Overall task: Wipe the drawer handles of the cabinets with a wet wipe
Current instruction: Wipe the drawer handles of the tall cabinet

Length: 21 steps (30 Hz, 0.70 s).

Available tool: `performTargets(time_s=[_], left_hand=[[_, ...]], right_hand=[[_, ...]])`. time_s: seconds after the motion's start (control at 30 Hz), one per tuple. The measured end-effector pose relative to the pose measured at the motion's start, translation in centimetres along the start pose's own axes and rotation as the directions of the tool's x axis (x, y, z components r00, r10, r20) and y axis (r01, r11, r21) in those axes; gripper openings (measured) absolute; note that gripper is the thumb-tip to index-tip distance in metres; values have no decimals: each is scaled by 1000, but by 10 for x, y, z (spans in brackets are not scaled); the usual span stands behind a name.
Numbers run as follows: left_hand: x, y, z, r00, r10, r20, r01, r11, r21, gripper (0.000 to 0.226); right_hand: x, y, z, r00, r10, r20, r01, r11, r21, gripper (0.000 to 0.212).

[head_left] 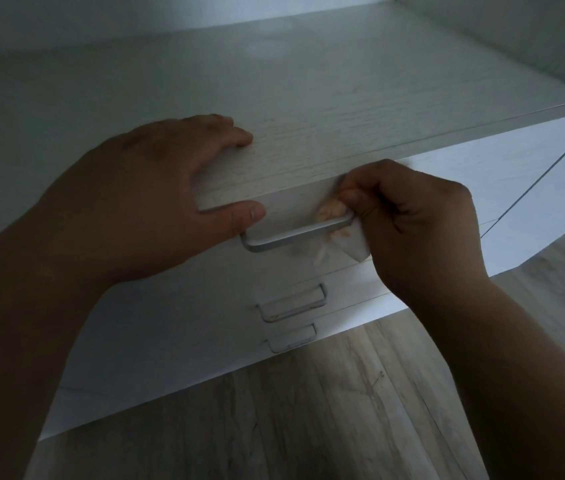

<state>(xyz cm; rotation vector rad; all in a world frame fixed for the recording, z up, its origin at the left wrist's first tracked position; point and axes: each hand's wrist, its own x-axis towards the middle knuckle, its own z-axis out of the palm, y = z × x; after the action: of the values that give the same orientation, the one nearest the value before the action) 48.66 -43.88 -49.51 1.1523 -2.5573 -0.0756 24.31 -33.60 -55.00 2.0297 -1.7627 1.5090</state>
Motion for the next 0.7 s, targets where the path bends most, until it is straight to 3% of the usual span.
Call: performTargets(time_s=[0.2,0.33,0.5,0.7], left_hand=[[0,1,-1,1000,-6,10,6,1000,7,89],[-2,2,-2,1000,-26,7,26,1000,1,89],[-4,2,-2,1000,-20,10,20,1000,23,91],[-2,2,-2,1000,-28,9,27,999,36,90]], right_hand=[[-15,-5,2,984,180,4,-180,982,60,12],[-23,-15,1,976,218,16,-219,973,78,14],[-23,-11,2,984,179,10,-180,981,68,16],[-7,6,6,994,-51,-101,44,996,-74,13]])
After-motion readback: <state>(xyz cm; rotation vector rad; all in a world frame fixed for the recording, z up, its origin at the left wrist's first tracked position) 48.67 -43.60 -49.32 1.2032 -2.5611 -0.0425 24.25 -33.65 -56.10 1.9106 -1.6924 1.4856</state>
